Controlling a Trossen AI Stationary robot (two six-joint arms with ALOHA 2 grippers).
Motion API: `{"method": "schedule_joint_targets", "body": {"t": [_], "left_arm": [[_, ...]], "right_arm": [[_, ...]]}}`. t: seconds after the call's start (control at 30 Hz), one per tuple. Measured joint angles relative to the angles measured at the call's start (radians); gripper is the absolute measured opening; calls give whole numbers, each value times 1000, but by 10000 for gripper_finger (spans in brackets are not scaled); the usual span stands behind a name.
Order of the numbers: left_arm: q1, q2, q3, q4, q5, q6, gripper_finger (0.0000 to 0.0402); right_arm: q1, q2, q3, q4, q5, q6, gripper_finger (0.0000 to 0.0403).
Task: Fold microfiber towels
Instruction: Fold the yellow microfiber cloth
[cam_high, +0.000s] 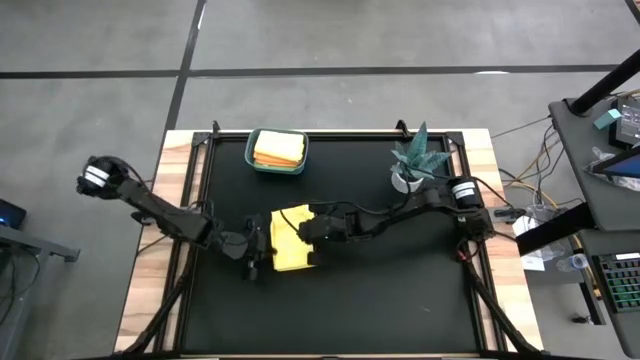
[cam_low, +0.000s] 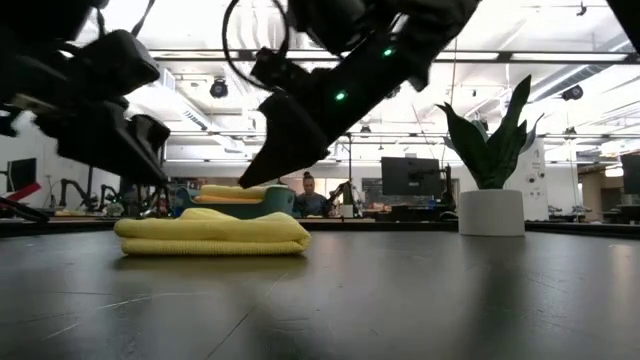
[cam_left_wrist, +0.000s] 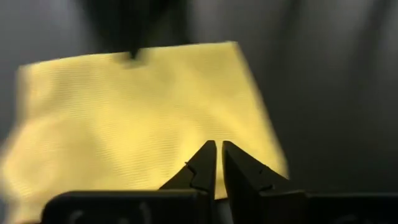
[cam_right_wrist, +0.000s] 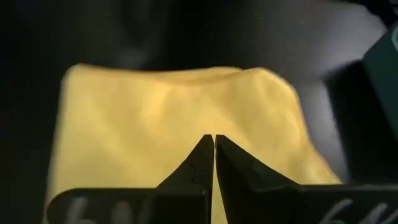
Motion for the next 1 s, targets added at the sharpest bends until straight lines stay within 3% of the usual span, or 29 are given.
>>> {"method": "schedule_joint_targets", "body": {"t": [0.27, 0.5, 0.7, 0.87, 1.0], "left_arm": [[181, -104, -15, -122, -9, 5, 25], [349, -89, -15, -129, 6, 11, 111], [426, -37, -15, -110, 6, 30, 173], [441, 19, -15, -95, 50, 46, 178], [442, 51, -4, -43, 164, 104, 165]], "right_arm": [[28, -68, -133, 99, -8, -68, 8], [31, -66, -263, 364, -10, -115, 8], [31, -66, -351, 532, -10, -115, 8], [31, -65, -370, 547, -10, -118, 8], [24, -65, -368, 552, -10, -134, 9]]}}
